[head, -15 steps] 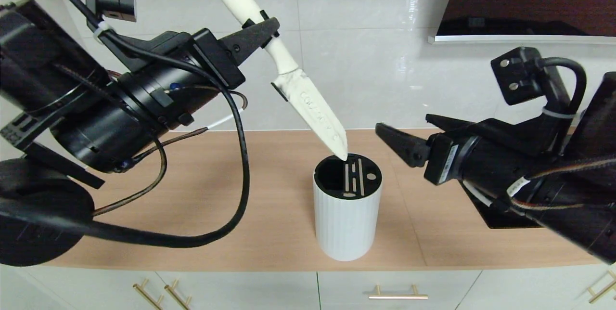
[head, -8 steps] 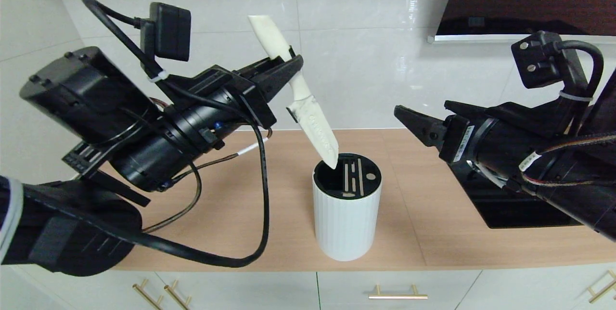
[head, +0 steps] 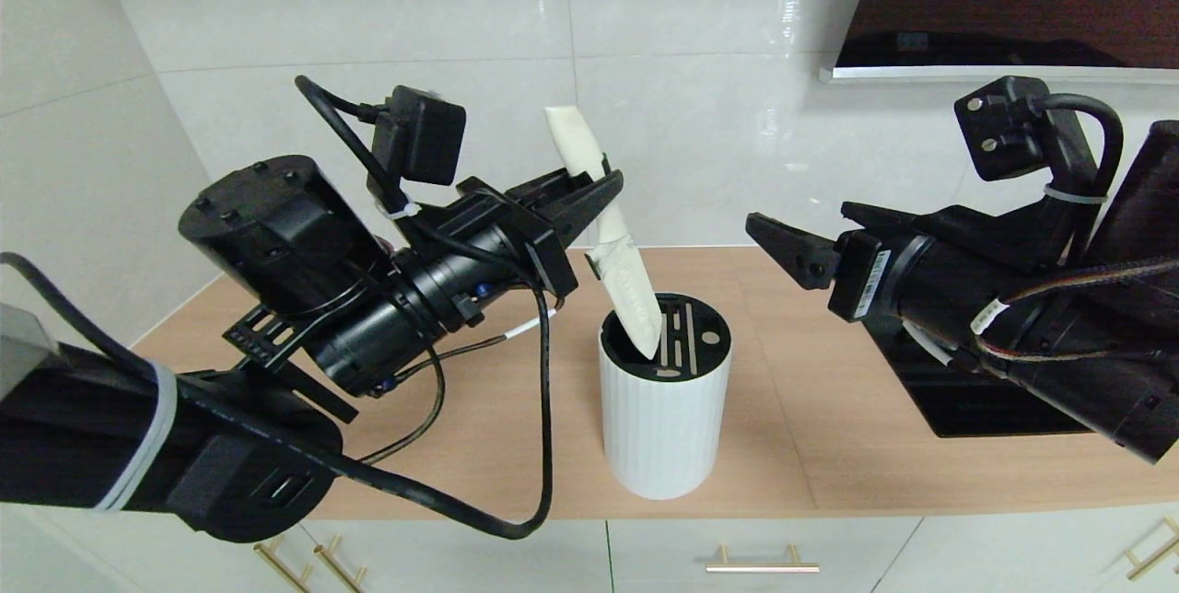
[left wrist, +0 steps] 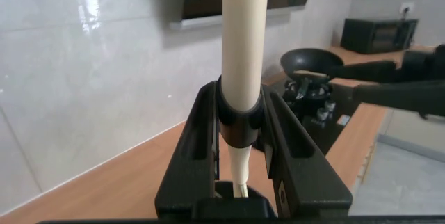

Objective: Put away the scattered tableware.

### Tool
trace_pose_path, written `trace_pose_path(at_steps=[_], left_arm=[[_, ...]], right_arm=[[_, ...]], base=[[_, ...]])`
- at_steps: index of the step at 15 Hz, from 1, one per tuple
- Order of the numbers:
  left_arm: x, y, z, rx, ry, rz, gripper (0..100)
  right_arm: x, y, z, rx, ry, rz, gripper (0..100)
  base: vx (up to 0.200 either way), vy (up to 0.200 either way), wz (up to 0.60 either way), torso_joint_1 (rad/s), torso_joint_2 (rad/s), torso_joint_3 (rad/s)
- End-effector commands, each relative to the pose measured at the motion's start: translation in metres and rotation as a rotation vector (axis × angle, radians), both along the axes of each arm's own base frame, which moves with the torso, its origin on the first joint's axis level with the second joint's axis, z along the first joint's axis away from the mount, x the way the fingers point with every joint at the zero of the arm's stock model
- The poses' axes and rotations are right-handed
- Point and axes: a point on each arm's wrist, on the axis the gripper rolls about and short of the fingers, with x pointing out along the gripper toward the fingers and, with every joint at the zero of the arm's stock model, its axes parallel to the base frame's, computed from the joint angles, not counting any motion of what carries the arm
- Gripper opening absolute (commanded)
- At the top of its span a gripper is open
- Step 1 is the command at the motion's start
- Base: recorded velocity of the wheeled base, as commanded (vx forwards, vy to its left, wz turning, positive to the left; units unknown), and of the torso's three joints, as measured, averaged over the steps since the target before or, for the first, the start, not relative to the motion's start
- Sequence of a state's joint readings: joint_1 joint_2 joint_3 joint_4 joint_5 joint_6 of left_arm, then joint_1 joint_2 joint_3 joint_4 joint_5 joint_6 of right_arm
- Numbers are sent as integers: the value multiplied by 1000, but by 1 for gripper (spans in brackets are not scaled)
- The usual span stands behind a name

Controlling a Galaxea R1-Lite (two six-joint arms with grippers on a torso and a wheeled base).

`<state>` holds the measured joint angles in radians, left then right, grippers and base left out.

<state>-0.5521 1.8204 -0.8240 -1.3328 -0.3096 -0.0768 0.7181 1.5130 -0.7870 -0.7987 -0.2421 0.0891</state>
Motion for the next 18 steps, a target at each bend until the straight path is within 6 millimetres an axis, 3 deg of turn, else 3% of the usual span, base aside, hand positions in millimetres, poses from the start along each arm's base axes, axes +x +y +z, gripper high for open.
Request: trace_pose_path(at_steps=[1, 7, 18], left_arm=[[4, -2, -6, 9, 12, 2, 0], [6, -2, -10, 16, 18, 6, 0], [32, -21, -68, 91, 147, 20, 0]], right_arm=[[1, 0, -1, -2, 2, 0, 100], [1, 1, -1, -4, 4, 1, 100], [5, 6, -9, -33, 17, -4, 100]], base=[[0, 0, 0, 0, 0, 0], [0, 0, 0, 0, 0, 0], [0, 0, 0, 0, 0, 0]])
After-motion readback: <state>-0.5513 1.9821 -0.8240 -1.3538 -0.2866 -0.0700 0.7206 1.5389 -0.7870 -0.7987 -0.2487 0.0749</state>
